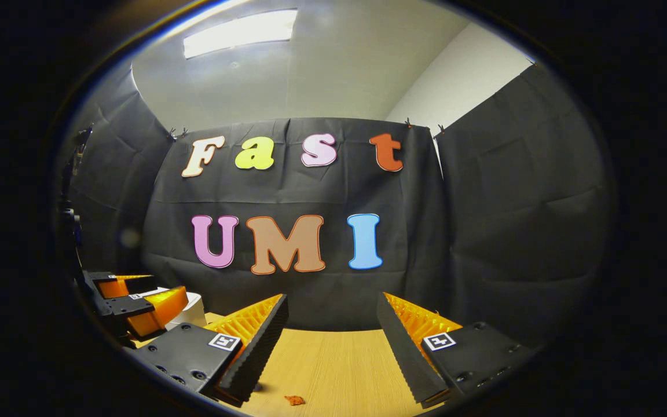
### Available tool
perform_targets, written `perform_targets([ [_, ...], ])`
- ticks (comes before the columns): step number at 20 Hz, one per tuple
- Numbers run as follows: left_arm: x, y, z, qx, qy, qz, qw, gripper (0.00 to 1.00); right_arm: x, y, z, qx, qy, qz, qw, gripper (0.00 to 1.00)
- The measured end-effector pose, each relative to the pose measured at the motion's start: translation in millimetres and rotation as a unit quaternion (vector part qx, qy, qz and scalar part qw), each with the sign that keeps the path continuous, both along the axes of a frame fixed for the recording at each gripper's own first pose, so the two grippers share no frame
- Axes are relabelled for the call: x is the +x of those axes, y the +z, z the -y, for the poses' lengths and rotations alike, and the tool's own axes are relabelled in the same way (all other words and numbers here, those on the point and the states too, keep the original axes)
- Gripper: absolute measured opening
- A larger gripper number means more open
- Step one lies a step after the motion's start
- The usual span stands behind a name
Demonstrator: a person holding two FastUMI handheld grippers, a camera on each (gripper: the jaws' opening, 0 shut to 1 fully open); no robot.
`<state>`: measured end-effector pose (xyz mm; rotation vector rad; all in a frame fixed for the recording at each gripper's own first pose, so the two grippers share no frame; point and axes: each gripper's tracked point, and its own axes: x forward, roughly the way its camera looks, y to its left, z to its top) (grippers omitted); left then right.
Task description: Press the lid of the desktop garbage bin to open it, pick up the crumpled paper on the desktop and throw it into the bin, then pick up the pop can on the desktop and drop it into the bin, and finally close the garbage bin lid.
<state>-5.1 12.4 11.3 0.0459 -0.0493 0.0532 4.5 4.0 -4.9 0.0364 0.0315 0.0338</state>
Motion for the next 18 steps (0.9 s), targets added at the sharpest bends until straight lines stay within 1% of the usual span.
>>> perform_targets([
  [8, 2, -1, -6, 0.002, 0.009, -0.002, 1.0, 0.93, 1, 0, -2, -0.001, 0.003, 0.001, 1.0, 0.98],
  [15, 3, -4, -14, -0.006, 0.018, -0.007, 1.0, 0.93, 1, -3, -1, -0.001, -0.001, -0.002, 1.0, 0.98],
  [18, 3, -5, -13, -0.016, 0.015, -0.008, 1.0, 0.92, 0, -1, -3, -0.004, 0.001, -0.002, 1.0, 0.98],
])
